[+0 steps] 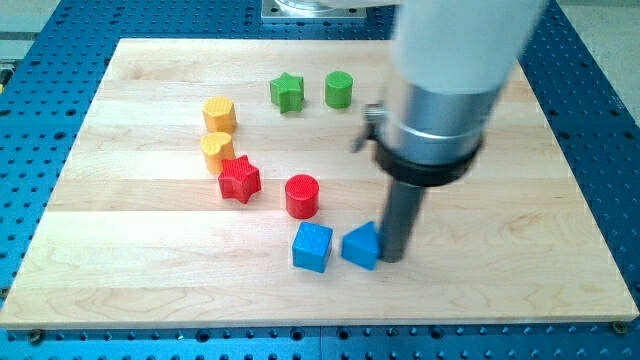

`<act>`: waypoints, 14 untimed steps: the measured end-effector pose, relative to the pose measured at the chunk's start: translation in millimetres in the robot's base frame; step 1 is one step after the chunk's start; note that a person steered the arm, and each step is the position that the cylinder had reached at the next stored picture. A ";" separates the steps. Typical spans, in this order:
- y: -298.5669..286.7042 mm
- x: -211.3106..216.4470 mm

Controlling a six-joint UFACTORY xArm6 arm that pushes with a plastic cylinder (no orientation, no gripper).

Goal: Move the green circle diagonally right to the red circle

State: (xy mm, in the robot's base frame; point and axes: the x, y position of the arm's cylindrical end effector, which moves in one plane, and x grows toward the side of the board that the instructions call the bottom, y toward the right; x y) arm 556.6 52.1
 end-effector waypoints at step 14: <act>55.7 -183.2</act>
State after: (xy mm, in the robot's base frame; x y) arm 373.3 107.8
